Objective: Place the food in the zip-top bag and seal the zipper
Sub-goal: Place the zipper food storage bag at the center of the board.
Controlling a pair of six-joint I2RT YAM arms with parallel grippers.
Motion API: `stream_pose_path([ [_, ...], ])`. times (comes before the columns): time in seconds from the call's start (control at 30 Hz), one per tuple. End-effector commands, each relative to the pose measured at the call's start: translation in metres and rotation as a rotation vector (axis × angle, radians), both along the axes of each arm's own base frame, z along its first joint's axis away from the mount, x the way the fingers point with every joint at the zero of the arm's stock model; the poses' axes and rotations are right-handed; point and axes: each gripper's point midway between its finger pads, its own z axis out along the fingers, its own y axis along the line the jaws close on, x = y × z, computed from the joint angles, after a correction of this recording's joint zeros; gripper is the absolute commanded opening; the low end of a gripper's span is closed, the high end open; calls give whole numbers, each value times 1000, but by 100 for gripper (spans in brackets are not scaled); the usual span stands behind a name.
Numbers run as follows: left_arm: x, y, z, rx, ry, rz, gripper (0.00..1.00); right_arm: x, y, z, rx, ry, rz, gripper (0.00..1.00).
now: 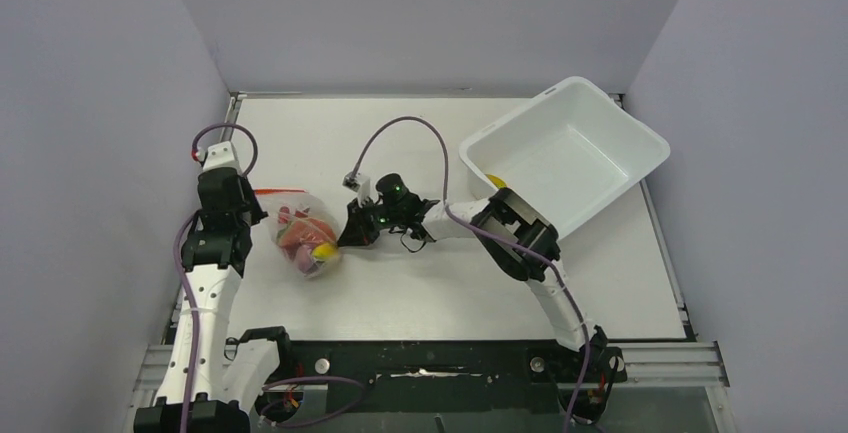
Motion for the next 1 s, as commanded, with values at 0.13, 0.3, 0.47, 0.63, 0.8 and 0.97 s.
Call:
stream_pose_path([
  [0.13, 63, -72, 101, -350, -461, -261, 0, 27, -124, 137, -214, -293, -198, 0],
  [0.3, 82, -92, 43, -490, -405, -305, 0, 13, -162, 127, -373, -264, -256, 0],
  [0.47, 97, -82, 6, -465, -353, -249, 1, 26, -161, 134, -427, -248, -267, 0],
  [0.63, 101, -70, 2, -402, -302, -207, 29, 33, -149, 144, -430, -218, -262, 22],
  [0.8, 93, -53, -3, -328, -195, -134, 39, 46, -154, 149, -426, -224, -295, 41],
  [0.97, 93, -83, 11, -422, -197, -236, 37, 50, -160, 144, -392, -189, -293, 40],
])
